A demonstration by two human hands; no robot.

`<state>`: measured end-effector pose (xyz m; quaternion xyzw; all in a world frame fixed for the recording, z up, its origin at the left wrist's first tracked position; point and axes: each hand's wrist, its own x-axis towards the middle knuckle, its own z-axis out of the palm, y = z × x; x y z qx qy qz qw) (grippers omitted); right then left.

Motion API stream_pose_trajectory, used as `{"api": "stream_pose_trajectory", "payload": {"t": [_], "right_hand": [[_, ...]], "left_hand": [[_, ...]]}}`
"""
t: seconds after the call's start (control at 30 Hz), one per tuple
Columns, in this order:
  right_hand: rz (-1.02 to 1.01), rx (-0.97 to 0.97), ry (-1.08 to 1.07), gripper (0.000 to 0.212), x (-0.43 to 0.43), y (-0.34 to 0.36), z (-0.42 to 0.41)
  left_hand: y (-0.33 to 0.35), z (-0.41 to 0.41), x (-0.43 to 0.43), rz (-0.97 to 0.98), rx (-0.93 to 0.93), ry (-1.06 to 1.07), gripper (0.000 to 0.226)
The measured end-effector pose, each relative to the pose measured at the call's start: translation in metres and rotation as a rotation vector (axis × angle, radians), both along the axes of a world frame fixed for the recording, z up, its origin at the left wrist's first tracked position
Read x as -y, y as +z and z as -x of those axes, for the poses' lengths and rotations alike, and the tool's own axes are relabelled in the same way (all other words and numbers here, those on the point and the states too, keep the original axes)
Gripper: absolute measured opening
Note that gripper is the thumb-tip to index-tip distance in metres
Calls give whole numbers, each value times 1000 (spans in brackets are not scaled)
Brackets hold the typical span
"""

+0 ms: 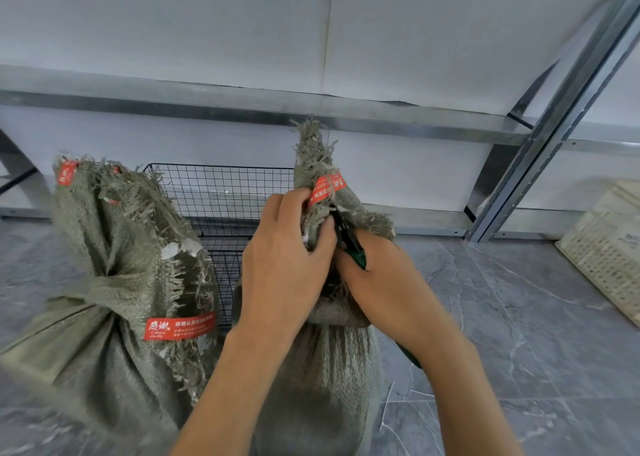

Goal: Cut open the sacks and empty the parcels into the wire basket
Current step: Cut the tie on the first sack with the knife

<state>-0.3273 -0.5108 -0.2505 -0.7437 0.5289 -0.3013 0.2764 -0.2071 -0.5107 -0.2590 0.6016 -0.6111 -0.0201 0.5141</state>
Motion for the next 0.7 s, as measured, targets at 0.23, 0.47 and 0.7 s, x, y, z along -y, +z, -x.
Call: {"api": "stream_pose_trajectory", "payload": {"t": [0.23, 0.47, 0.7], "right_hand": [[50, -2, -26, 19, 0, -2, -4], [110, 12, -36, 19, -1, 1, -4], [118, -1, -23, 12, 1, -1, 2]], "left_hand": [[-1, -3, 2, 88, -126, -73, 41], [4, -2, -2, -34, -252, -140, 12], [9, -9, -4, -58, -219, -234, 12]]}}
